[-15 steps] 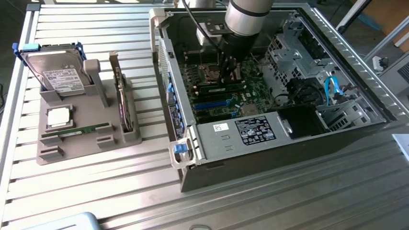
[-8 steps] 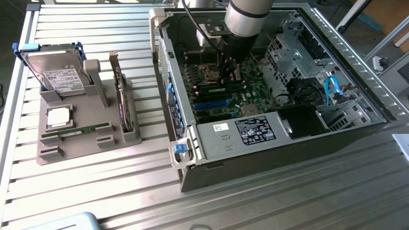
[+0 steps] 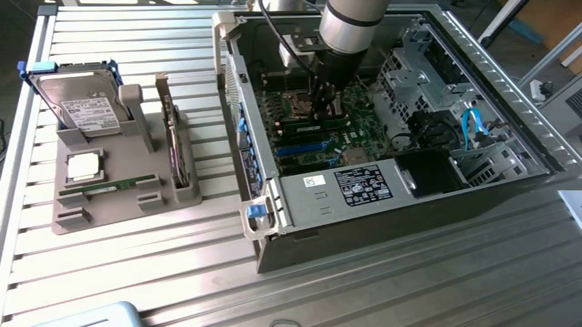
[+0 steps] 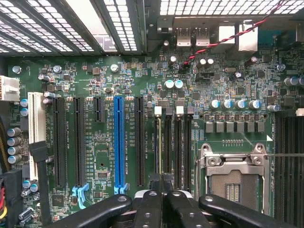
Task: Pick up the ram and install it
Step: 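Press down the ram until it locks into place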
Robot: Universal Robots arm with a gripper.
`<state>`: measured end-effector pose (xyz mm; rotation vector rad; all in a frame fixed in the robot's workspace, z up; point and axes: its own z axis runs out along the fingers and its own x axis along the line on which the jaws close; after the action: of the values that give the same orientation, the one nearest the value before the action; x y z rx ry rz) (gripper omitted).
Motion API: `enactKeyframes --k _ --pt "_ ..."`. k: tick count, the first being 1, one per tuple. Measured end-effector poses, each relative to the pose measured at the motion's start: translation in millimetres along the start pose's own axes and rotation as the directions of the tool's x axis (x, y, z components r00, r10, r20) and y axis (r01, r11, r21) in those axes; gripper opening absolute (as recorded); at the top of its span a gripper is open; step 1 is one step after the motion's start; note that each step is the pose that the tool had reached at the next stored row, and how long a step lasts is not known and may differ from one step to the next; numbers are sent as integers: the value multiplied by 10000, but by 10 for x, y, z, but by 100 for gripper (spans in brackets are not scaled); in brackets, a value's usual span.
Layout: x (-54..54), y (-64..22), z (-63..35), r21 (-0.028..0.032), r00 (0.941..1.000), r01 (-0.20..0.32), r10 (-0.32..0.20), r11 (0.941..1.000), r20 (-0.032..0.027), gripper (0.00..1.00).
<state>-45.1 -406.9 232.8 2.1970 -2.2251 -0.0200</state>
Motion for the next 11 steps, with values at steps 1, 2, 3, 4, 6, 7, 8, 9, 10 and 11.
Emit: enactKeyframes --k 1,2,3,4,6,7,8,9,10,11 --pt "0 0 5 1 10000 0 0 10000 0 11" --pt "0 0 9 -1 10000 0 0 10000 -1 11" --pt "1 0 9 -1 10000 0 0 10000 -3 11" --pt "0 0 9 -1 10000 0 0 10000 -3 11" --pt "0 0 10 0 10000 0 0 10000 0 11" --pt "0 0 11 1 10000 0 0 10000 1 11" --pt "2 0 17 0 10000 0 0 10000 -3 11" --pt "2 0 18 -1 10000 0 0 10000 -2 11" --pt "2 0 18 0 10000 0 0 10000 -1 11" --pt "2 0 18 -1 10000 0 0 10000 -1 11"
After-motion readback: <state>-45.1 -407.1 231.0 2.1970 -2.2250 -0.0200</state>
